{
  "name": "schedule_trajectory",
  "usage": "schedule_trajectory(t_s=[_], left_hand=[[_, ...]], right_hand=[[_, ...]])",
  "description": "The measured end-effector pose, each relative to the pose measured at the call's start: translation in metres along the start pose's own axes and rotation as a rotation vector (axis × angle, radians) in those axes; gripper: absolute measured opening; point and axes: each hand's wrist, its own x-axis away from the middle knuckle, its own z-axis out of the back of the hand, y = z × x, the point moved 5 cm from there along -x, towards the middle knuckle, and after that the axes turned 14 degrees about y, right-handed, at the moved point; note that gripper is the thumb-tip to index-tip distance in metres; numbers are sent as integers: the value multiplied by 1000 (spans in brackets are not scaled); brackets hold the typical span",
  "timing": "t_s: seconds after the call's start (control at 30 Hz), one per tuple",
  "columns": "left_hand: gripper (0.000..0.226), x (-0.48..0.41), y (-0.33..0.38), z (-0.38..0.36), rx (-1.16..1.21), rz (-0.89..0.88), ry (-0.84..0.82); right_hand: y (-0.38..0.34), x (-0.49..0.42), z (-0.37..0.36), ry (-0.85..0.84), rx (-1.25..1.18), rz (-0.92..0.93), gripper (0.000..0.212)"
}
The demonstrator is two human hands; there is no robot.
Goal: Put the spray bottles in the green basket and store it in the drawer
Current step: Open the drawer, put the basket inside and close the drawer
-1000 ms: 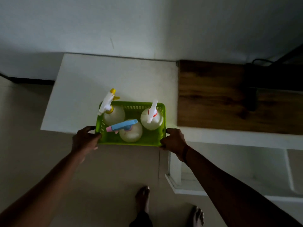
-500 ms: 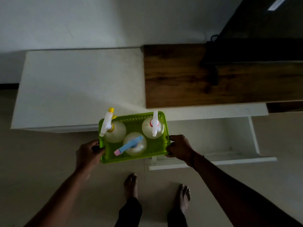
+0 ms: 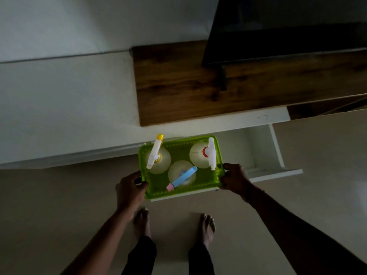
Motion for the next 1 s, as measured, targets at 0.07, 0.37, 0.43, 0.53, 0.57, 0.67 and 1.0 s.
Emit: schedule_trajectory(t_s=[0.07,0.37,0.43,0.53,0.57,0.67,1.0], left_hand=[[28,6,7,-16,-7,0,-10],[25,16,22,-85,-47,33,-30],[21,15,21,-99,-48,43,-45],[19,13,16,-121,-87,48,-83],[19,11,14,-128,-106,48,-90],[17,6,7,-148,-181,37,-121],[12,-20,-17,-199,-314,96,-177]], right_hand=[[11,-10,13,30,43,9,43],[33,-54,47,129,189,98,43],[33,-66,52,144,338,179,42],[38,-85,53,145,463,222,40],[41,-91,52,153,487,221,39],[52,-109,49,175,535,198,35],[77,-157,26,101,635,169,28]])
